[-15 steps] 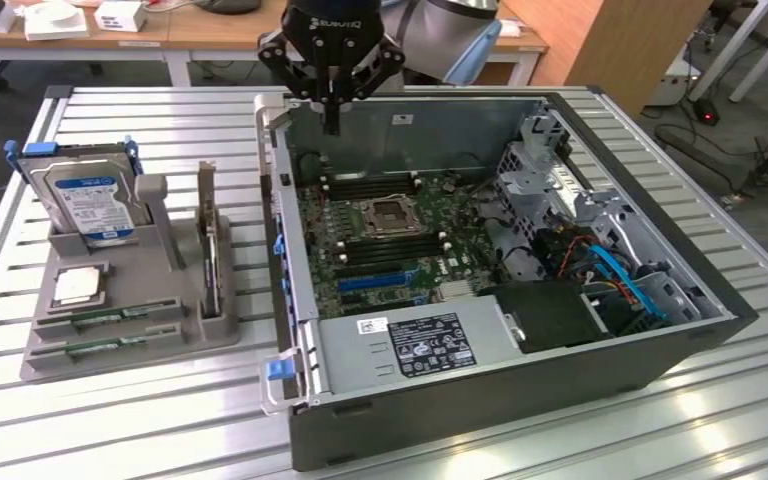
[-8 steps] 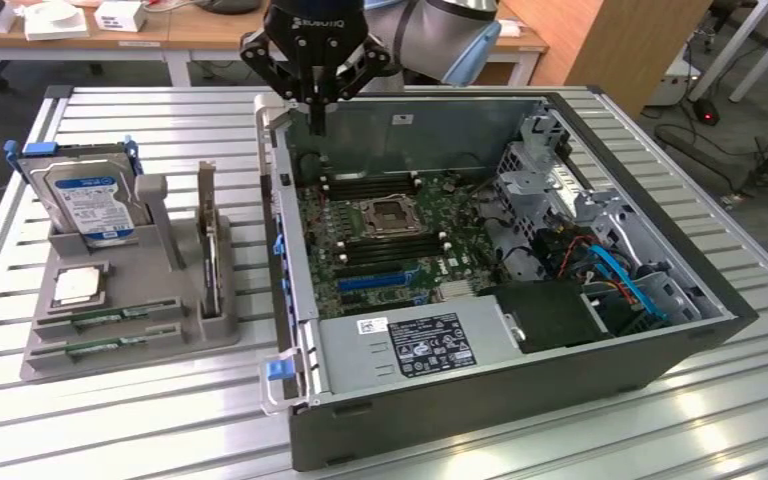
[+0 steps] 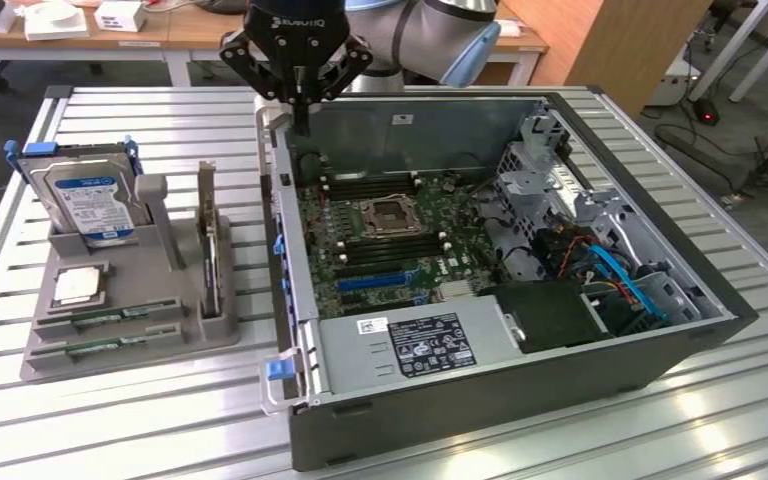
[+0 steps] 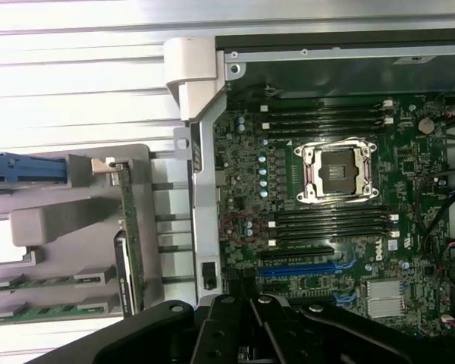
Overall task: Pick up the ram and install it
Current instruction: 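Reach for the ram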
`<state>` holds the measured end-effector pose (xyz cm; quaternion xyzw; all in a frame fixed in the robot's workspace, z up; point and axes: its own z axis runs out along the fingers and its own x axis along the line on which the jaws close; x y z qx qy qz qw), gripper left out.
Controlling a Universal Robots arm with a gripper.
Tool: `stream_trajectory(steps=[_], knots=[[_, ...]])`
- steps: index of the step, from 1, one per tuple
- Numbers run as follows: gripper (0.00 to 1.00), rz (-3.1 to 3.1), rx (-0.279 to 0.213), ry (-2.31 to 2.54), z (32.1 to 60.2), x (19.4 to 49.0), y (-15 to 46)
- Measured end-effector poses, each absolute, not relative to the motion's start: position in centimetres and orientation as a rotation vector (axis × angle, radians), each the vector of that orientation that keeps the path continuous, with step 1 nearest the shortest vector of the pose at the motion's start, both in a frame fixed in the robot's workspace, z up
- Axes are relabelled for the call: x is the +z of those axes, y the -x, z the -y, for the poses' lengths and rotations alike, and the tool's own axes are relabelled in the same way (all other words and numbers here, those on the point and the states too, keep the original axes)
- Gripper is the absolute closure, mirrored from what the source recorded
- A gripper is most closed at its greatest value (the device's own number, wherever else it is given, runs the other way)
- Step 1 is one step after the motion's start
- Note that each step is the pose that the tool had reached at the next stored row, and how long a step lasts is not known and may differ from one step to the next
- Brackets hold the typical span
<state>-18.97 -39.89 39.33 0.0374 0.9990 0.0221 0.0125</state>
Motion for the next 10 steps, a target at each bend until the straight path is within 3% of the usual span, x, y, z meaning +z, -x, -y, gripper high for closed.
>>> stream_trajectory(steps=[10], knots=[[0.91,-3.114,0.069,-0.117,39.9,39.3,21.0]])
